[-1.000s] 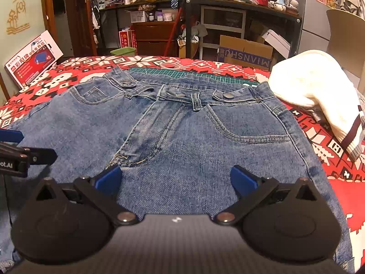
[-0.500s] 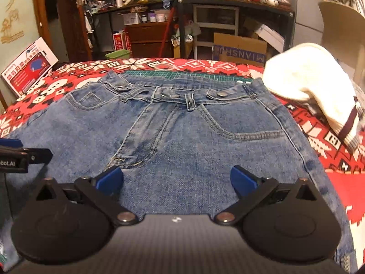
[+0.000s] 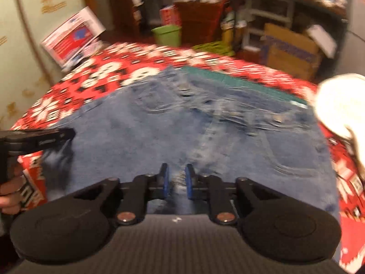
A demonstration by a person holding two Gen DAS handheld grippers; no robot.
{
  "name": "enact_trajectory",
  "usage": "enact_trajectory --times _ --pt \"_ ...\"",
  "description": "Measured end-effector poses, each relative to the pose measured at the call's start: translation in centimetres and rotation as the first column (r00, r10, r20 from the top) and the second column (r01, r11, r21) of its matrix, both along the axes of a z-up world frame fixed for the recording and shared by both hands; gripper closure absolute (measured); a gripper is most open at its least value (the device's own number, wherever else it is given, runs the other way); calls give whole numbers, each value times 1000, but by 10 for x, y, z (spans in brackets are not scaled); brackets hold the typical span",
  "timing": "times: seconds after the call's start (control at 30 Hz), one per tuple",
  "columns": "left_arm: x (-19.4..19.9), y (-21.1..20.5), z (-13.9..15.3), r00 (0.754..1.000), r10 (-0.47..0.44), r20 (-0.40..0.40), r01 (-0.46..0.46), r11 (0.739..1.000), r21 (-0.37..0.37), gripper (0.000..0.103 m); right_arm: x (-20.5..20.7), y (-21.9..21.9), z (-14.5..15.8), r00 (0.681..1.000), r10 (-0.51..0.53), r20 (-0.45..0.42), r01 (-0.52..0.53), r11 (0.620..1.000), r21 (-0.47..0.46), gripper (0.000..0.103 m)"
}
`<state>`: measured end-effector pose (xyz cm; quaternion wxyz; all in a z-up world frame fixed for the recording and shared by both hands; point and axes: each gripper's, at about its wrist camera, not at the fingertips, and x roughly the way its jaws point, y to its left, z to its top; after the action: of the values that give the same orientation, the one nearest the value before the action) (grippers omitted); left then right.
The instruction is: Fold clothes
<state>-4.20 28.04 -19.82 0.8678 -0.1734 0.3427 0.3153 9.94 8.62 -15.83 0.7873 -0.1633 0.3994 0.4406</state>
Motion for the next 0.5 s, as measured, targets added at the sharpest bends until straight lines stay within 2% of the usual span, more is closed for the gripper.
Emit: enact_trajectory --times 0.2,0.27,0.4,0.5 --pt "-15 13 -1 999 28 27 -27 999 -37 98 10 45 -18 992 114 -44 -118 990 -77 92" --pt "-17 15 -1 999 29 35 -28 999 -44 100 14 57 -27 990 135 -33 -137 986 -99 92" --pt "-24 18 -2 998 44 41 -43 999 -22 100 14 81 -26 977 214 -11 -214 971 -111 92" --pt "-29 25 -2 997 51 66 -47 997 -56 100 16 102 -24 968 253 2 -250 960 -126 92"
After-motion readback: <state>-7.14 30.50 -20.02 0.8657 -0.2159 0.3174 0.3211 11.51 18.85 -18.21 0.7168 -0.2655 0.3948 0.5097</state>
